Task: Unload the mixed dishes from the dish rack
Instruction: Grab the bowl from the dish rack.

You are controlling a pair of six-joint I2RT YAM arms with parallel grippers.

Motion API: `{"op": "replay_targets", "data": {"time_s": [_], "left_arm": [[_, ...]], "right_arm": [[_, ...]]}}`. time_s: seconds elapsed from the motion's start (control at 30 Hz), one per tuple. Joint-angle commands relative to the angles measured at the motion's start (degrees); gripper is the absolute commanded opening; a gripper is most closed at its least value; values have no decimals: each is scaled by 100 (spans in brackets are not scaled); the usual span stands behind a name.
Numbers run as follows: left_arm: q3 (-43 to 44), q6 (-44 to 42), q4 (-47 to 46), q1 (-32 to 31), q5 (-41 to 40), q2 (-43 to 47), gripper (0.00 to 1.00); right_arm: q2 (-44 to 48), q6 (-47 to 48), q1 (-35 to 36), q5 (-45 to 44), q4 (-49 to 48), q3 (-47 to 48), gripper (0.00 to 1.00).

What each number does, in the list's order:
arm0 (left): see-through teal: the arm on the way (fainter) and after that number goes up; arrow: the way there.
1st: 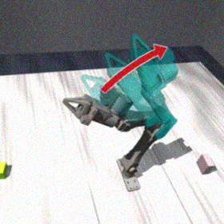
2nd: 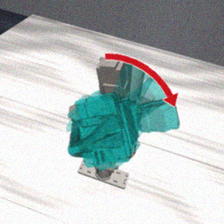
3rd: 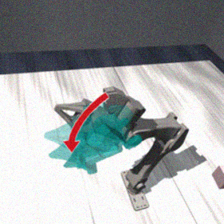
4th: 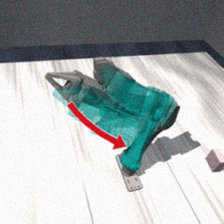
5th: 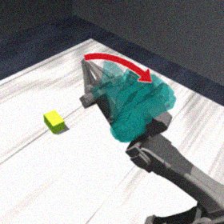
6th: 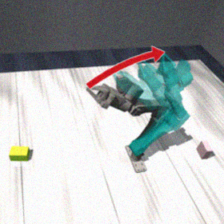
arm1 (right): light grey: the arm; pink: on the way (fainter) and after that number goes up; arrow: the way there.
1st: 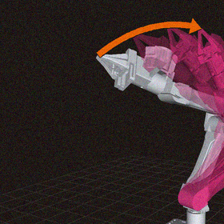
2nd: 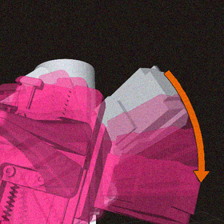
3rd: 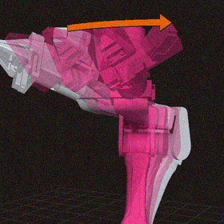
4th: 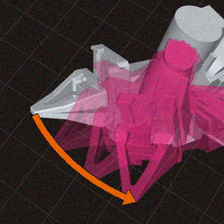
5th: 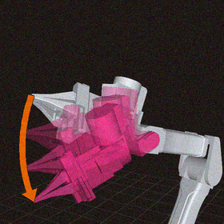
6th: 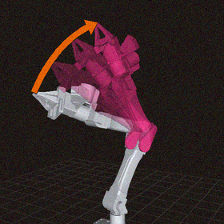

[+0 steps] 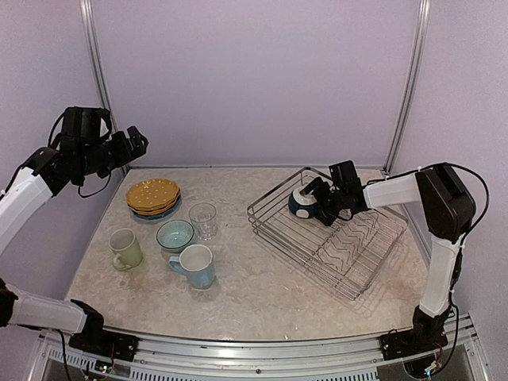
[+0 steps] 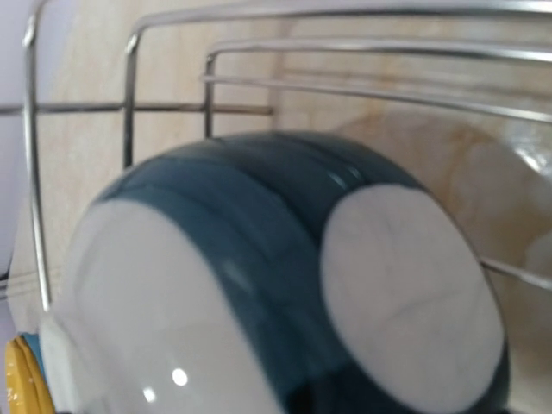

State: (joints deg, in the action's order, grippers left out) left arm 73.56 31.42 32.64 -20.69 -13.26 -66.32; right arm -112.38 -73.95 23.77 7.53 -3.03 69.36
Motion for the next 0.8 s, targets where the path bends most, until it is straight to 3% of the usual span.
{"op": "replay_targets", "data": {"time_s": [0.0, 0.37, 0.47, 0.57, 0.77], "left_arm": [[176, -98, 122, -43, 55, 141, 99], [111, -7, 156, -74, 75, 263, 99], [116, 28, 138, -94, 98, 236, 99], [117, 44, 137, -132, 94, 222, 99], [102, 57, 137, -151, 79, 235, 99]], "right_arm": [[-204, 10, -30, 32, -962, -284, 100], [406, 372, -70, 121, -3295, -1296, 99], [413, 372, -75, 217, -3564, -1346, 94], [356, 178, -74, 348, -4008, -1475, 82], [180, -72, -76, 403, -4636, -1627, 79]]}}
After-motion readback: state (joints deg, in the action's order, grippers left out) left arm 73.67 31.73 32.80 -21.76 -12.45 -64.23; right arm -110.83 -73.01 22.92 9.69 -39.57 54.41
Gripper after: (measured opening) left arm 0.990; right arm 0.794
